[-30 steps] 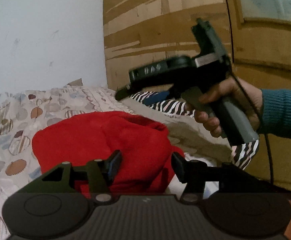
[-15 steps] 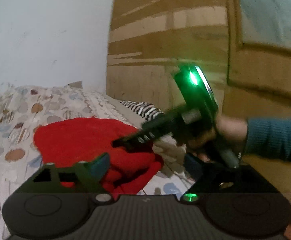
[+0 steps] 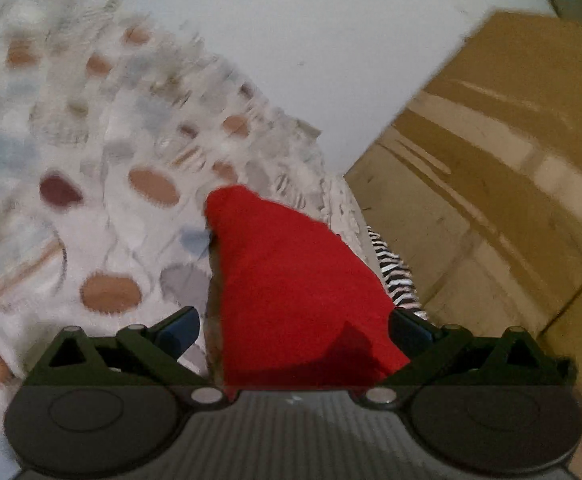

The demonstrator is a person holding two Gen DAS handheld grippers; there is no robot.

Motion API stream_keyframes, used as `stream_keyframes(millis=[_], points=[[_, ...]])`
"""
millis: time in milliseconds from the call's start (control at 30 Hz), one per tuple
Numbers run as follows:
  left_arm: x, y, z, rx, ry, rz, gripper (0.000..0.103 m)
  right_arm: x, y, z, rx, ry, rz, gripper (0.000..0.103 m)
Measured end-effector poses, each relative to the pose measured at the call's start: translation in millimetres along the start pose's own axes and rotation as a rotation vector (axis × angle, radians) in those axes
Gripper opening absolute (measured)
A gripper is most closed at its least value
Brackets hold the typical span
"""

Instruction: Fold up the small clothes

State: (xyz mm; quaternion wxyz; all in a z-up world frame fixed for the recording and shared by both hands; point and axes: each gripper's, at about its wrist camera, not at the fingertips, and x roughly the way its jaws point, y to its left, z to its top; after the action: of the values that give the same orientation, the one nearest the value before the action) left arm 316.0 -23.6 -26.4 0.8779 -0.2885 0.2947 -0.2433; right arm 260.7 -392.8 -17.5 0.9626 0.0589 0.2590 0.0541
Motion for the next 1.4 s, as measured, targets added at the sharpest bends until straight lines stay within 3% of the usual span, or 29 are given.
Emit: stream_keyframes(millis=[167, 200, 300, 333, 433, 500, 600, 667, 767, 933, 1000, 1100, 1167, 1300, 1400], points=[[28.7, 15.8, -7.4, -0.069, 0.113, -0.027, 0.102, 6.6, -14.9, 32.1, 0.132, -0.069, 0.118, 0.1], [32.8, 15.2, -12.8, -0.062, 0.12, -0.031, 0.102, 12.0, -17.7, 39.2, 0.164, -0.067, 0.136, 0.094], [39.7, 12.6, -21.7, -0.043, 0.144, -0.042, 0.102, 40.1, -24.1, 60.4, 0.234, -0.021, 0.161, 0.055], [42.4, 11.5, -23.3, -0.041, 0.154, -0.046, 0.102, 52.4, -24.7, 66.4, 0.24, 0.006, 0.155, 0.046], [52.8, 10.9, -25.1, -0.025, 0.188, -0.052, 0.102, 85.9, -25.7, 75.7, 0.235, 0.091, 0.145, 0.042], [57.0, 10.3, -27.7, -0.022, 0.21, -0.055, 0.102, 104.4, -26.6, 77.6, 0.24, 0.149, 0.117, 0.033], [65.3, 6.3, -29.6, -0.013, 0.23, -0.054, 0.102, 109.7, -24.8, 82.2, 0.223, 0.15, 0.119, 0.011], [70.1, -0.1, -30.7, 0.007, 0.232, -0.04, 0.102, 98.9, -17.0, 90.7, 0.154, 0.072, 0.097, 0.01], [77.6, -10.9, -32.0, 0.033, 0.232, -0.011, 0.102, 91.3, -9.8, 103.3, 0.08, -0.008, 0.062, 0.01], [77.4, -18.9, -37.2, 0.074, 0.238, 0.014, 0.102, 121.0, -19.1, 82.7, 0.054, 0.098, -0.015, 0.011], [76.8, -17.3, -38.5, 0.065, 0.24, 0.012, 0.102, 121.4, -25.6, 72.0, 0.096, 0.086, -0.007, 0.016], [75.5, -19.1, -38.9, 0.072, 0.24, 0.016, 0.102, 114.3, -30.4, 68.3, 0.146, 0.068, -0.003, 0.032], [76.3, -18.9, -38.7, 0.071, 0.238, 0.019, 0.103, 106.0, -29.0, 70.7, 0.135, 0.064, -0.007, 0.036], [76.1, -21.4, -41.3, 0.076, 0.227, 0.029, 0.103, 76.4, -24.6, 74.8, 0.131, 0.048, 0.066, 0.074], [74.5, -21.6, -42.6, 0.076, 0.222, 0.03, 0.103, 57.1, -13.4, 77.7, 0.092, 0.042, 0.157, 0.087]])
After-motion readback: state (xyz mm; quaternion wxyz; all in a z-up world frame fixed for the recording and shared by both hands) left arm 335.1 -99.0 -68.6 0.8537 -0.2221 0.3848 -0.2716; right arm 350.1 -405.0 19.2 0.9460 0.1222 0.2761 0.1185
